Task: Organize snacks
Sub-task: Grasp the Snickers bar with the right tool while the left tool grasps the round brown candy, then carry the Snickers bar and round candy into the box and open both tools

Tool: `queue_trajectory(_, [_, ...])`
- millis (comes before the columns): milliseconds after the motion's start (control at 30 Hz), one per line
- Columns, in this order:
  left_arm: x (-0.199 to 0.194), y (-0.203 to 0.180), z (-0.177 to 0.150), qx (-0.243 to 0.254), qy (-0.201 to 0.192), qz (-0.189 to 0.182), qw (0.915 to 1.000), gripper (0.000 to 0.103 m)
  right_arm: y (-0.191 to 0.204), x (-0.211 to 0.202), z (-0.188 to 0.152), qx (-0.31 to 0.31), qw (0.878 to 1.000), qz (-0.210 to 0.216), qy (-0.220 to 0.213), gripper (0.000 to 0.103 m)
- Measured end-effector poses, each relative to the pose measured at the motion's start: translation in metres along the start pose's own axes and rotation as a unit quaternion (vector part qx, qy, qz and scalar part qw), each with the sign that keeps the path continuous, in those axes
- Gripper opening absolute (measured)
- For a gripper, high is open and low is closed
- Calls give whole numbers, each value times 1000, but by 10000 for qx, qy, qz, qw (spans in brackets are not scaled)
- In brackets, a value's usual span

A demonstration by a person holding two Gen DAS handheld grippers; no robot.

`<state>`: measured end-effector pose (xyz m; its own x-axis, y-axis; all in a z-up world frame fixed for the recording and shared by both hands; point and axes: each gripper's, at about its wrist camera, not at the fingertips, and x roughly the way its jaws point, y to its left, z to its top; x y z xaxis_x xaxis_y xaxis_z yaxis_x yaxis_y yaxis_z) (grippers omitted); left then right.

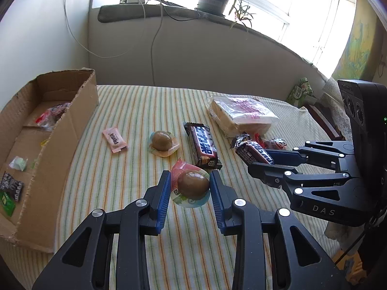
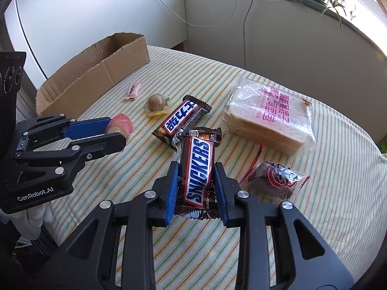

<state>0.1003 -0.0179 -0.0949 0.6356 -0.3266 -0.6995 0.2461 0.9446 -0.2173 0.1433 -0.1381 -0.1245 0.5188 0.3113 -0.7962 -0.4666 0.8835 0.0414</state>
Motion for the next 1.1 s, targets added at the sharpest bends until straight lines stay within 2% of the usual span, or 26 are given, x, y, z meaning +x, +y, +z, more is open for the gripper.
queue_trajectory(200, [-24,14,2,-127,-260,125,9995,31,12,-21,15,-54,9996,39,-265,29])
queue_trajectory(400, [-47,39,6,-273,-545,412,9973,31,34,-29,37,-231,9984,129,-496,29])
queue_trajectory(733, [-81,84,2,-634,-879,845,9905,31,78,-17,78,-502,9954,435,-695,29])
queue_trajectory(1100, [-95,114,-5,-815,-966,1110,9858,31,133,5,112,-833,9905,798,-747,29])
